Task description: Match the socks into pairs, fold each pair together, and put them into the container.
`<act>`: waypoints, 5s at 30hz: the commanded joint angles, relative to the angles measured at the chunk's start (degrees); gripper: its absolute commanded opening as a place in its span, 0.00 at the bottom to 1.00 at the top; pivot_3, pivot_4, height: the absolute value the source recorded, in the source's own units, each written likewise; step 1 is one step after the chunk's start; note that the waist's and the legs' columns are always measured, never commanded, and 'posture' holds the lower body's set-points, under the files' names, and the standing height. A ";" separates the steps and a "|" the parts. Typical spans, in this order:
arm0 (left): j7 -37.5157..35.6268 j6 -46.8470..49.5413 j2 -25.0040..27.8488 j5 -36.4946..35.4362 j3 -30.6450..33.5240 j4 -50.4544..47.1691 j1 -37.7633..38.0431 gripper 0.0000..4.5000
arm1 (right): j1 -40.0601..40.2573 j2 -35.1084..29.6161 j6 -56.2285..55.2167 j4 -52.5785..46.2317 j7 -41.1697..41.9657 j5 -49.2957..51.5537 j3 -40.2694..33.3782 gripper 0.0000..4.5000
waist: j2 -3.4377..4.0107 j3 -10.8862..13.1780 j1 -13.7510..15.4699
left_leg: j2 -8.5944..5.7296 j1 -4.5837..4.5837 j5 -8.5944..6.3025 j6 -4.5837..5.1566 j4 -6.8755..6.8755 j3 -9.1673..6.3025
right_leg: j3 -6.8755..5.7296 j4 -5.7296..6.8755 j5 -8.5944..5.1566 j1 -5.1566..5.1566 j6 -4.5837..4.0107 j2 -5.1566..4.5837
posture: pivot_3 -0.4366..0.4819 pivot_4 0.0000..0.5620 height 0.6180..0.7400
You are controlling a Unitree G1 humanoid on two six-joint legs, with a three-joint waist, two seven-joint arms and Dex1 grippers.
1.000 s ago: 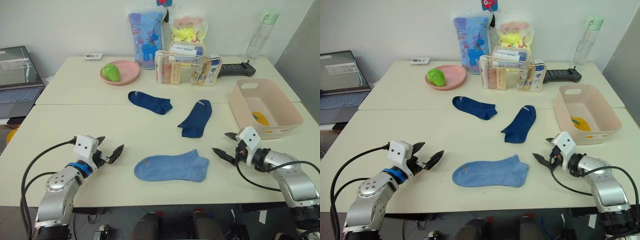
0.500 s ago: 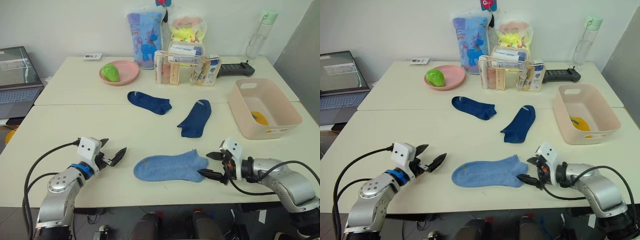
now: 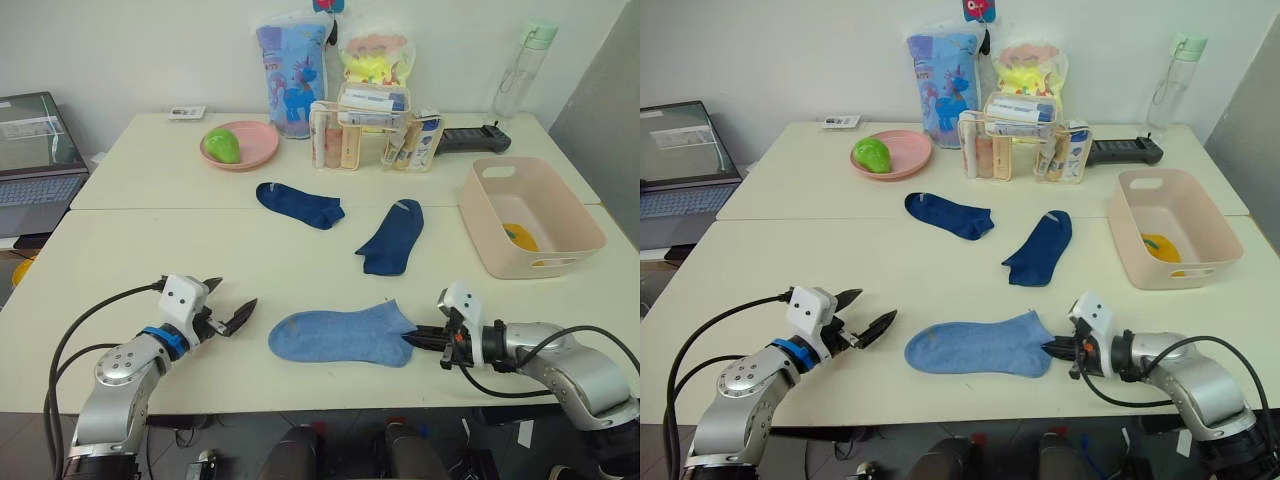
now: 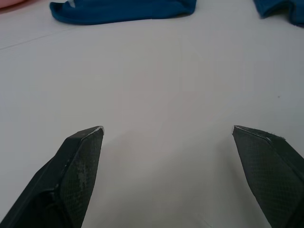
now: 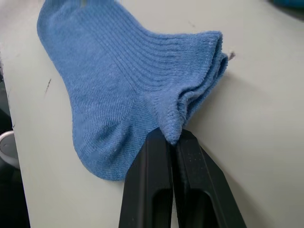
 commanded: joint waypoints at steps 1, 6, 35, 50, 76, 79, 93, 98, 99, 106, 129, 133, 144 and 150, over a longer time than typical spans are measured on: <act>-4.68 1.02 2.28 -2.79 -1.73 -5.44 -2.03 1.00 | -0.87 -3.12 0.33 0.68 2.58 2.03 -4.32 0.01 | 0.00 0.00 0.11 | 0.00 -0.01 0.00 0.00 0.00 0.00 | -0.01 0.00 0.00 0.00 0.00 0.00 | 0.48 0.27 1.00; -8.97 4.88 3.93 -5.39 -5.45 -9.70 -6.05 1.00 | -2.13 -6.80 -1.10 3.86 6.09 1.07 -4.00 0.01 | 0.00 0.00 0.06 | 0.01 0.00 0.00 0.00 0.00 0.02 | 0.00 0.00 0.00 0.00 0.00 0.00 | 0.48 0.27 1.00; -17.31 2.60 -4.98 10.71 -33.77 8.05 -21.45 0.00 | -9.62 -3.21 10.95 1.06 6.00 11.67 -8.01 0.00 | 0.01 -0.01 -0.16 | 0.02 -0.06 0.01 0.01 0.11 -0.01 | -0.01 0.04 0.00 0.00 0.00 0.01 | 0.48 0.27 1.00; -16.76 2.94 -4.62 7.26 -28.81 5.97 -20.73 0.00 | -16.28 12.93 19.22 -0.29 -3.93 22.34 -1.32 0.00 | 0.01 -0.02 -0.36 | -0.01 -0.09 0.01 0.01 0.20 -0.06 | -0.04 0.09 0.00 -0.04 0.00 0.00 | 0.48 0.27 1.00; -15.84 19.23 6.10 -8.05 -14.96 -15.46 -19.31 0.00 | -19.98 12.87 20.52 7.75 -2.29 22.02 -3.17 0.64 | 0.00 -0.01 -0.36 | -0.01 -0.11 0.01 0.01 0.18 -0.07 | -0.05 0.04 0.00 -0.06 0.00 0.01 | 0.48 0.27 1.00; -17.10 17.27 8.69 -4.36 -18.21 -14.41 -17.33 0.00 | -19.28 9.47 21.00 8.36 -3.53 19.43 -2.90 0.64 | 0.00 0.00 -0.37 | -0.01 -0.12 0.00 0.01 0.16 -0.05 | -0.04 0.03 0.00 -0.07 0.00 0.01 | 0.48 0.27 1.00; -16.73 6.63 11.75 7.43 -23.88 -5.16 -10.05 0.00 | -18.88 11.96 22.73 11.12 -7.12 14.81 3.60 0.64 | 0.09 -0.08 -0.42 | 0.03 -0.03 0.01 0.00 -0.05 -0.02 | -0.01 0.03 0.00 -0.07 -0.01 0.01 | 0.48 0.27 1.00; -16.68 6.99 11.95 7.01 -23.26 -5.53 -9.56 0.00 | -21.27 16.11 23.00 15.62 -6.75 13.81 5.52 0.64 | 0.14 -0.12 -0.56 | 0.02 0.00 0.01 0.00 -0.05 0.00 | 0.01 0.04 0.00 -0.06 -0.01 0.01 | 0.48 0.27 1.00; -16.62 6.92 11.96 7.16 -23.23 -5.52 -9.54 0.00 | -21.80 17.51 23.27 16.70 -6.90 14.02 5.49 0.64 | 0.14 -0.13 -0.59 | 0.03 0.02 0.01 0.01 -0.06 -0.01 | 0.01 0.05 0.00 -0.06 -0.01 0.01 | 0.48 0.27 1.00; -16.39 7.39 11.65 6.77 -22.75 -5.82 -9.81 0.00 | -24.94 24.58 22.97 22.47 -8.33 13.33 4.29 0.64 | 0.18 -0.15 -0.69 | 0.03 0.05 0.01 0.00 -0.10 -0.01 | 0.00 0.04 0.00 -0.07 -0.01 0.02 | 0.48 0.27 1.00; -15.13 32.00 9.42 -24.52 -5.82 -16.33 -28.12 0.45 | -29.66 15.44 24.20 10.67 -10.92 17.23 -12.17 0.00 | 0.17 -0.09 -0.56 | -0.01 -0.18 0.01 0.00 0.14 -0.11 | -0.10 0.06 0.00 -0.14 0.00 0.01 | 0.48 0.27 1.00; -11.08 33.40 5.53 -25.41 -6.95 -15.63 -35.15 0.72 | -32.40 7.96 19.13 9.71 -11.71 12.50 -14.42 0.00 | 0.15 -0.10 -0.63 | -0.01 -0.17 0.01 0.00 0.09 -0.08 | -0.09 0.02 0.00 -0.12 0.00 0.02 | 0.48 0.27 1.00; -3.44 28.58 -10.65 -21.70 -13.28 -10.48 -46.53 0.99 | -41.27 -17.04 -25.03 32.06 -10.53 -22.76 -2.90 0.00 | 0.09 0.03 -0.66 | 0.01 -0.22 0.02 0.01 0.17 0.20 | 0.05 0.05 0.01 -0.14 0.01 0.00 | 0.48 0.27 1.00; -2.33 27.98 -15.62 -20.49 -17.51 -12.29 -45.63 0.99 | -43.22 -20.87 -49.95 48.79 -10.79 -45.27 12.12 0.00 | 0.10 0.03 -0.66 | 0.02 -0.21 0.02 0.00 0.20 0.28 | 0.11 0.07 0.01 -0.17 0.02 0.01 | 0.48 0.27 1.00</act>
